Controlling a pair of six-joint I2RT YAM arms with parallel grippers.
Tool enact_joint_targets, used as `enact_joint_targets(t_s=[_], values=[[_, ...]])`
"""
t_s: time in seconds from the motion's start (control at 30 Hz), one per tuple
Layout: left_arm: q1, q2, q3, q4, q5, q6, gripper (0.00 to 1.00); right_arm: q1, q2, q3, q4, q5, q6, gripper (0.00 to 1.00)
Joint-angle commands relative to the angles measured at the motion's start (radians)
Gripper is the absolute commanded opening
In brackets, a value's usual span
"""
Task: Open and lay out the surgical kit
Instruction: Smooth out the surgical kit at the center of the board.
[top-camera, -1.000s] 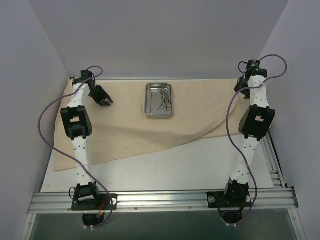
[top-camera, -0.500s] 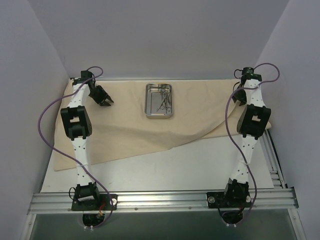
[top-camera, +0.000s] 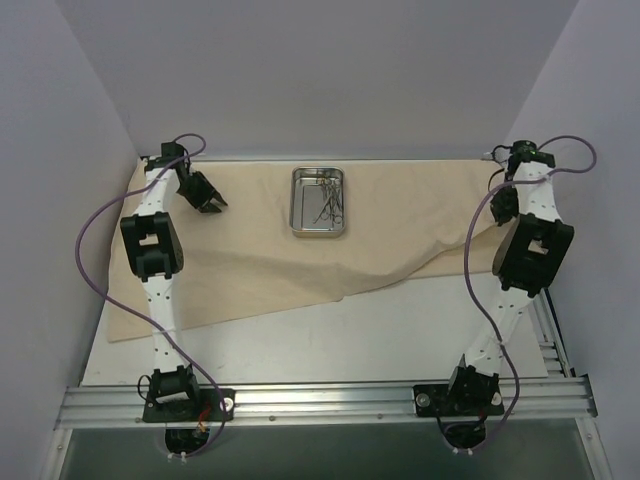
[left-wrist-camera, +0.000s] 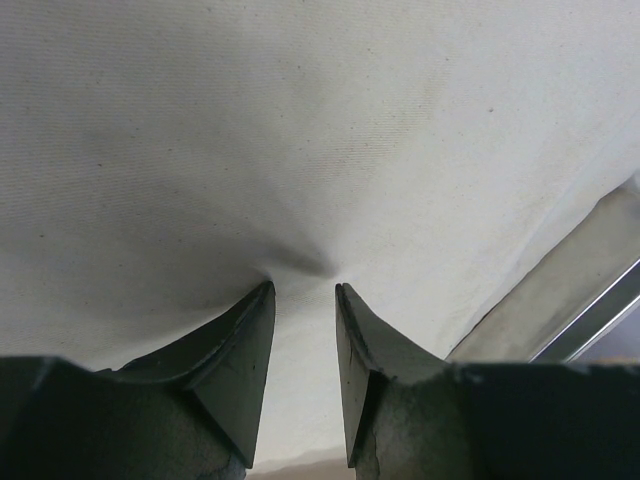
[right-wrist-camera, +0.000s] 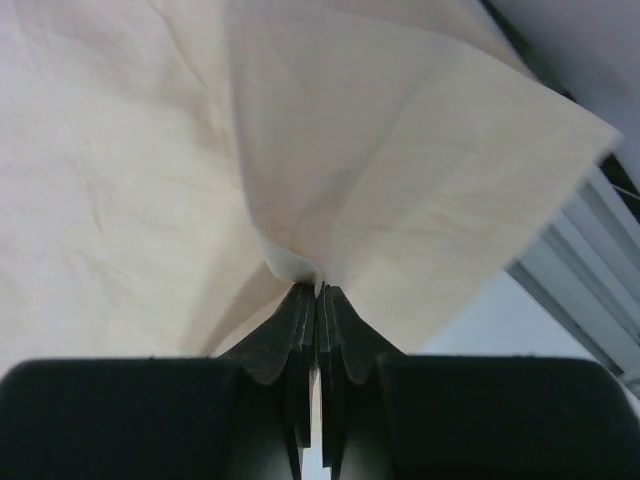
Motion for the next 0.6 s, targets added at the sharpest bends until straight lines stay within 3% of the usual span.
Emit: enact_joint_targets(t_s=[0.0,0.17,0.33,0.57], values=[[0.008,-0.002,-0.016,0.008,-0.018,0.007,0.41,-0.063,-0.212,-0.121,-0.151,0.060,0.009,0.00],[0.016,0.001,-0.016,0.011,-0.012,0.004,0.41,-0.091,-0.324,-0.360,-0.312,0.146,0.077,0.00],[0.017,-0.006,-0.030,0.022,-0.006,-0.001,0.41,-0.090,-0.484,-0.752,-0.349,0.158,0.156,0.00],[0.020,-0.020,-0.068,0.031,-0.004,0.003,0.41,-0.200,-0.676,-0.827,-0.363,0.340,0.199,0.00]])
